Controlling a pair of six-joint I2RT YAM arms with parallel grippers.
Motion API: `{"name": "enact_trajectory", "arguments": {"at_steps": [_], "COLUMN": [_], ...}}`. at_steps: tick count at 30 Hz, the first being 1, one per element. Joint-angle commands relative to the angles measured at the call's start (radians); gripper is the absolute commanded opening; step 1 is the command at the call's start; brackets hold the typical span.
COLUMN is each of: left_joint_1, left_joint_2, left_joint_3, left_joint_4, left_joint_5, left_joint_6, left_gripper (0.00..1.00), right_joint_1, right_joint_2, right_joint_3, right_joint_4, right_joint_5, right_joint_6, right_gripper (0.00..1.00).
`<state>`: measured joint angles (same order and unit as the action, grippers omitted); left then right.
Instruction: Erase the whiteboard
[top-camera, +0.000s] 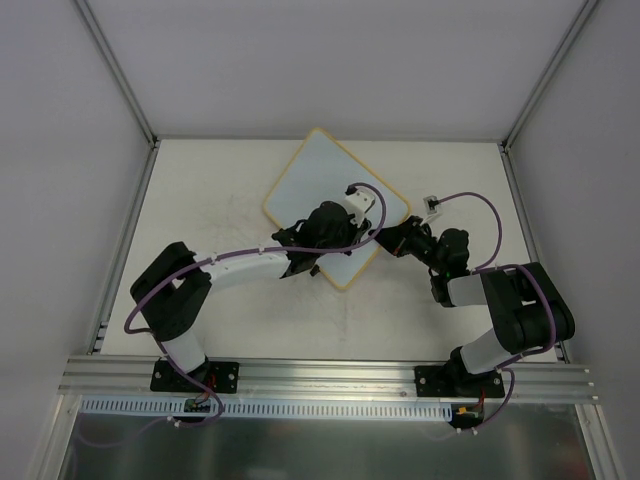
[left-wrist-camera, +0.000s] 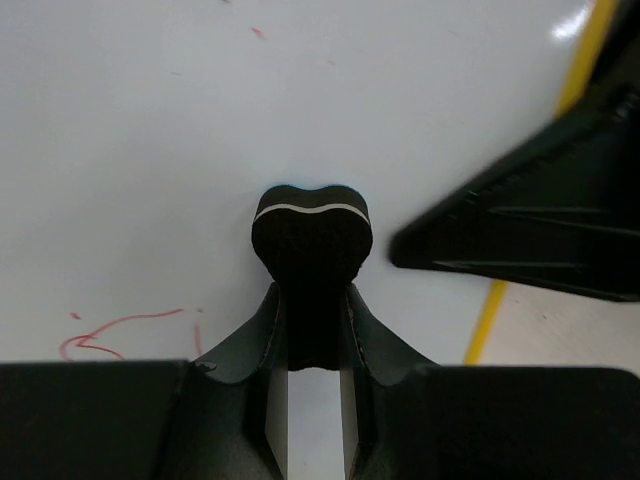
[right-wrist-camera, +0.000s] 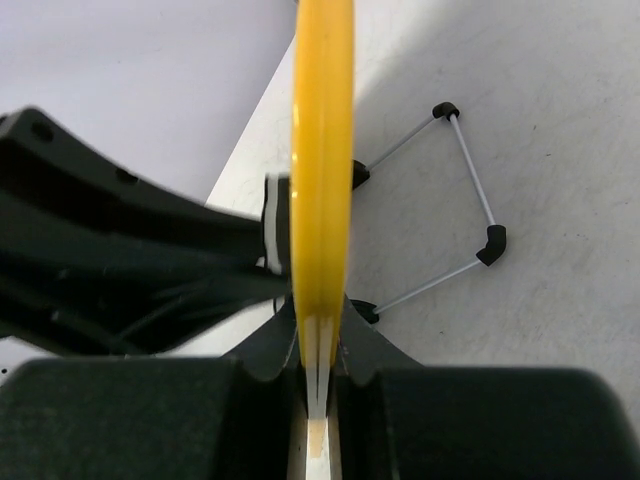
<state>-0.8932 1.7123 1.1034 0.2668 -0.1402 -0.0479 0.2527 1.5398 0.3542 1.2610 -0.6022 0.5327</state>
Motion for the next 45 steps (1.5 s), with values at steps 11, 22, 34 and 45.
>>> {"name": "enact_trajectory", "arguments": {"at_steps": [11, 22, 34, 45], "left_joint_1": [-0.056, 0.197, 0.396, 0.527], "left_joint_2": [0.027, 0.04, 0.112, 0.103], "left_joint_3": [-0.039, -0.031, -0.079, -0.223], "left_joint_4": [-0.075, -0.078, -0.058, -0.064], "left_joint_5": [0.157, 0.243, 0.22, 0.073], "left_joint_6": [-0.04, -0.102, -0.25, -0.51], "left_gripper": [0.01, 0.01, 0.02, 0.0], "right_joint_1": [0.049, 0.051, 0.051, 0.051], "right_joint_2": [-0.009, -0.007, -0.01, -0.006], "right_joint_3": [0.029, 0.031, 0.029, 0.032], "right_joint_4": [0.199, 0.202, 0.207, 0.213], "right_joint_5": [-0.185, -0.185, -0.186, -0.188], "right_joint_6": [-0.103, -0.1, -0.096, -0.088], "right_gripper": [0.0, 0.0, 0.0, 0.0]}}
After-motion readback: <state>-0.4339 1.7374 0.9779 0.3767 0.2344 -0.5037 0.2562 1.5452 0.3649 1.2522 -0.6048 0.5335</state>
